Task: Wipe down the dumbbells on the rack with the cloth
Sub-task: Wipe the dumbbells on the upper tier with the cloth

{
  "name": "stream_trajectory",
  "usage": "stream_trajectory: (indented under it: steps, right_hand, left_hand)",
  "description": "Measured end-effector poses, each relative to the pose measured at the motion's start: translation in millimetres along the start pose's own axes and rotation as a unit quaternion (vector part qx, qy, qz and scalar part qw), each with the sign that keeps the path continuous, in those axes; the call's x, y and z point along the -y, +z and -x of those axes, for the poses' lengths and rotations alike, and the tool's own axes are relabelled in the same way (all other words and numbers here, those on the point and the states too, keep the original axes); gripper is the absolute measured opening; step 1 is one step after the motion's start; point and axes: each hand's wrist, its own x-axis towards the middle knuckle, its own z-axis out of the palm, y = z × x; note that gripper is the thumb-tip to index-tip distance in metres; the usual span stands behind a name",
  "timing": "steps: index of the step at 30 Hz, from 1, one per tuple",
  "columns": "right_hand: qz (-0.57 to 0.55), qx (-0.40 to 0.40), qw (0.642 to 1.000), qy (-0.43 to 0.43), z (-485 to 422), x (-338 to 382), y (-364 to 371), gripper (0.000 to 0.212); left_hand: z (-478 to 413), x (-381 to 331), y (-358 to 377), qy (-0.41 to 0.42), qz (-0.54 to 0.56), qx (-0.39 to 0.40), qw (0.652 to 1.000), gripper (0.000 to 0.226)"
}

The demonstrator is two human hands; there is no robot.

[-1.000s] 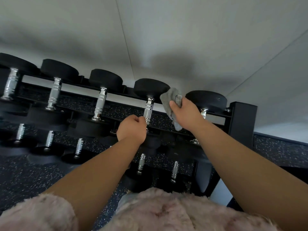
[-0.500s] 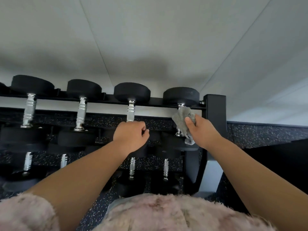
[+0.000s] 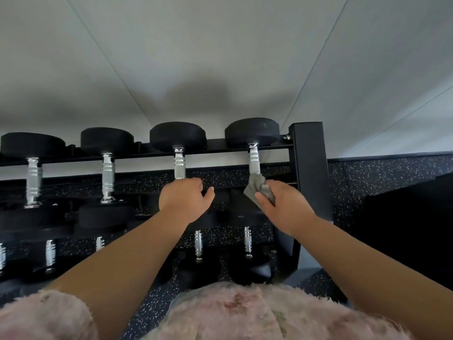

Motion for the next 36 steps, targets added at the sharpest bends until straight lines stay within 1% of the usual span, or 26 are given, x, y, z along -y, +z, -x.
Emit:
stream_trajectory:
  steps: [3, 5, 6, 8, 9, 10, 12, 14, 16, 18, 20, 23, 25, 27, 29, 31, 33, 34, 35, 36]
  right_hand:
    - [0.057, -0.010, 0.994, -0.091, -1.2, 16.9, 14.4, 0.022]
    - [0.092, -0.013, 0.985, -0.148, -6.8, 19.5, 21.2, 0.032]
    - [0.104, -0.011, 0.981, -0.161, -10.0, 16.4, 22.1, 0.035]
    - [0.095, 0.004, 0.984, -0.152, -13.8, 5.7, 16.0, 0.030]
    - [0.077, 0.015, 0.988, -0.132, -13.3, -0.6, 10.3, 0.023]
    - [0.059, 0.024, 0.992, -0.110, -12.2, -8.4, 5.1, 0.020]
    - [0.035, 0.036, 0.996, -0.070, -7.6, -23.1, -4.4, 0.026]
    - [0.004, 0.036, 0.999, -0.042, -2.7, -38.4, -8.8, 0.022]
    - [-0.022, 0.030, 0.999, -0.028, 0.0, -46.0, -9.4, 0.017]
    - [-0.029, 0.023, 0.999, -0.031, -1.7, -40.3, -4.4, 0.017]
    - [0.002, 0.017, 0.997, -0.072, -4.1, -21.2, 4.9, 0.019]
    - [0.085, -0.010, 0.976, -0.200, -10.0, 4.2, 27.0, 0.038]
    - [0.117, -0.009, 0.967, -0.225, -16.3, 5.8, 29.4, 0.045]
    - [0.106, 0.009, 0.971, -0.212, -16.6, -3.2, 21.9, 0.046]
    - [0.064, 0.023, 0.985, -0.157, -9.2, -20.4, 14.0, 0.041]
    - [-0.012, 0.021, 0.999, -0.031, -1.7, -37.6, 6.1, 0.038]
    - [-0.082, 0.003, 0.992, 0.099, 2.9, -46.4, 0.7, 0.039]
    - [-0.100, -0.010, 0.986, 0.136, 3.2, -46.1, 0.5, 0.039]
    - [-0.104, -0.023, 0.984, 0.146, 2.6, -41.3, 0.6, 0.036]
    - [-0.093, -0.027, 0.986, 0.136, 1.9, -32.3, 2.8, 0.032]
  left_hand:
    - [1.7, -0.3, 2.0, -0.004, 0.015, -0.037, 0.999, 0.035]
    - [1.9, 0.6, 2.9, -0.005, 0.020, -0.046, 0.999, 0.032]
    - [2.5, 0.7, 3.0, -0.008, 0.023, -0.047, 0.999, 0.030]
    - [2.7, 0.5, 3.3, -0.018, 0.025, -0.048, 0.998, 0.028]
    - [2.6, 0.9, 3.8, -0.022, 0.026, -0.049, 0.998, 0.028]
    - [2.7, 1.0, 4.3, -0.027, 0.026, -0.049, 0.998, 0.027]
    - [3.1, 0.2, 4.1, -0.032, 0.027, -0.049, 0.998, 0.027]
    - [3.0, -0.3, 3.9, -0.037, 0.031, -0.048, 0.998, 0.027]
    - [3.1, -1.1, 3.6, -0.042, 0.032, -0.048, 0.997, 0.026]
    - [3.4, -2.2, 3.1, -0.046, 0.028, -0.048, 0.997, 0.027]
    - [3.5, -3.5, 2.1, -0.049, 0.025, -0.046, 0.997, 0.027]
    - [4.0, -5.2, 1.1, -0.054, 0.022, -0.043, 0.997, 0.026]
    - [4.3, -5.3, 1.0, -0.050, 0.022, -0.041, 0.998, 0.026]
    - [3.9, -4.4, 1.9, -0.048, 0.022, -0.037, 0.998, 0.026]
    - [3.4, -3.6, 2.3, -0.046, 0.018, -0.035, 0.998, 0.027]
    - [3.3, -2.5, 2.7, -0.040, 0.020, -0.039, 0.998, 0.028]
    - [3.7, -2.7, 1.3, -0.031, 0.028, -0.047, 0.998, 0.028]
    - [3.1, -2.2, 0.7, -0.026, 0.030, -0.051, 0.998, 0.029]
    - [2.1, -1.4, 1.2, -0.022, 0.029, -0.053, 0.998, 0.029]
    - [1.6, -0.4, 2.4, -0.020, 0.028, -0.053, 0.998, 0.030]
